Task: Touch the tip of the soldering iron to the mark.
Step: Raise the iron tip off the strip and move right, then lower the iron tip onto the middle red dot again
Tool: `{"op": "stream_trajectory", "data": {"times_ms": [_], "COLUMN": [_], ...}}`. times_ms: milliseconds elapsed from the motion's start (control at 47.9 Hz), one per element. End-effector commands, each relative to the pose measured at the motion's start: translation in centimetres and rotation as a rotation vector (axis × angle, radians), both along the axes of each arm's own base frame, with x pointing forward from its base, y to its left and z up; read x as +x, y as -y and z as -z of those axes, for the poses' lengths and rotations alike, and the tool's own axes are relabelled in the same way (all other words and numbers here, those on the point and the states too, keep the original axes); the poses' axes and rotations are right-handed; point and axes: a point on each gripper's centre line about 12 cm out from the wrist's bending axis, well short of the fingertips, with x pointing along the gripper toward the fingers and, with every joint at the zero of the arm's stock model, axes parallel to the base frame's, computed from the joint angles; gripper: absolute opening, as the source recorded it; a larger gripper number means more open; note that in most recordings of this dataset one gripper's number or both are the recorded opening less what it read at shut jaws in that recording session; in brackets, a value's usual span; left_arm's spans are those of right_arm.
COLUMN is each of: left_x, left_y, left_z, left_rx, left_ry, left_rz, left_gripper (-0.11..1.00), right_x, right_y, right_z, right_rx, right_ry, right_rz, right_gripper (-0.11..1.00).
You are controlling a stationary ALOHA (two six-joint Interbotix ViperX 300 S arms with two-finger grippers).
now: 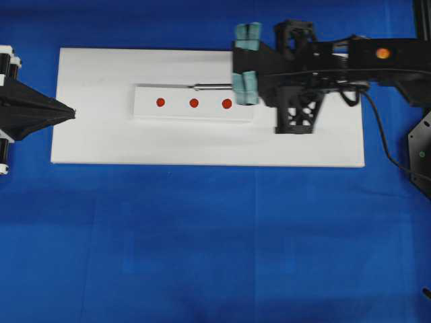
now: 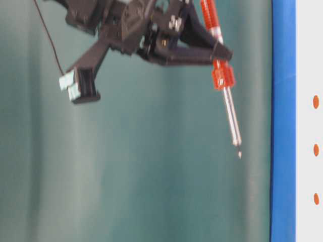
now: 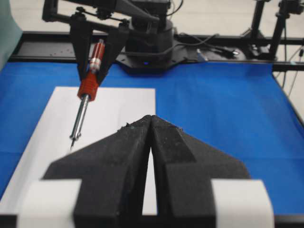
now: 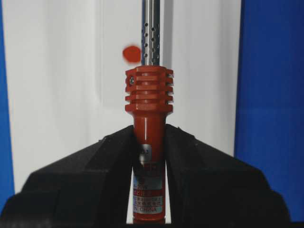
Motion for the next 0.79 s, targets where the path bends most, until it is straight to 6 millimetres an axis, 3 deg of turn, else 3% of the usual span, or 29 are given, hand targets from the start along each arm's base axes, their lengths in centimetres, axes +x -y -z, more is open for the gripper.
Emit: {"op": "stream_trajectory", "data": {"times_ms": [0, 167, 501, 772], "left_x": [0.1, 0.2, 0.2, 0.2], "left_y": [0.0, 0.0, 0.0, 0.0], "left_z": [-0.4, -0.3, -0.4, -0.4], "left_rx": [0.000, 0.001, 0.000, 0.001], "left_ry": [0.015, 0.012, 0.018, 0.018], "left_rz": [0.002, 0.001, 0.002, 0.002], "left_gripper": [0.00, 0.00, 0.00, 0.00], "right_x": [-1.1, -1.9, -1.6, -0.4], "right_y": [-0.2, -0.3, -0.2, 0.0], "right_z": [-1.3, -1.2, -1.0, 1.1], "right_rx": [-0.003, -0.003, -0.003, 0.006], "right_ry": [0.039, 0.035, 0.032, -0.030], "right_rz": [0.001, 0.002, 0.001, 0.004], "right_gripper": [0.06, 0.06, 0.06, 0.06]}}
